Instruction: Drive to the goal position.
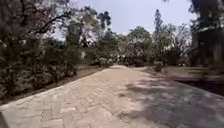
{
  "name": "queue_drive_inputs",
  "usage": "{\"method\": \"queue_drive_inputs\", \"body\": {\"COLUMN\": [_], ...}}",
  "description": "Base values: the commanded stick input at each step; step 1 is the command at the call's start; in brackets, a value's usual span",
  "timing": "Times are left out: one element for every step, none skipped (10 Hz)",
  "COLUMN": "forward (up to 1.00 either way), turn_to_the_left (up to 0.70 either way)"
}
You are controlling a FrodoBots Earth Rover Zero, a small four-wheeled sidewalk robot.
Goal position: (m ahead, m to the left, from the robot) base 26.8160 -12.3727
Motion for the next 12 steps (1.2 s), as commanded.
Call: {"method": "queue_drive_inputs", "body": {"forward": [0.7,0.7,0.7,0.7,0.7,0.7,0.7,0.7,0.7,0.7,0.7,0.7], "turn_to_the_left": [0.0,0.0,0.0,0.0,0.0,0.0,0.0,0.0,0.0,0.0,0.0,0.0]}}
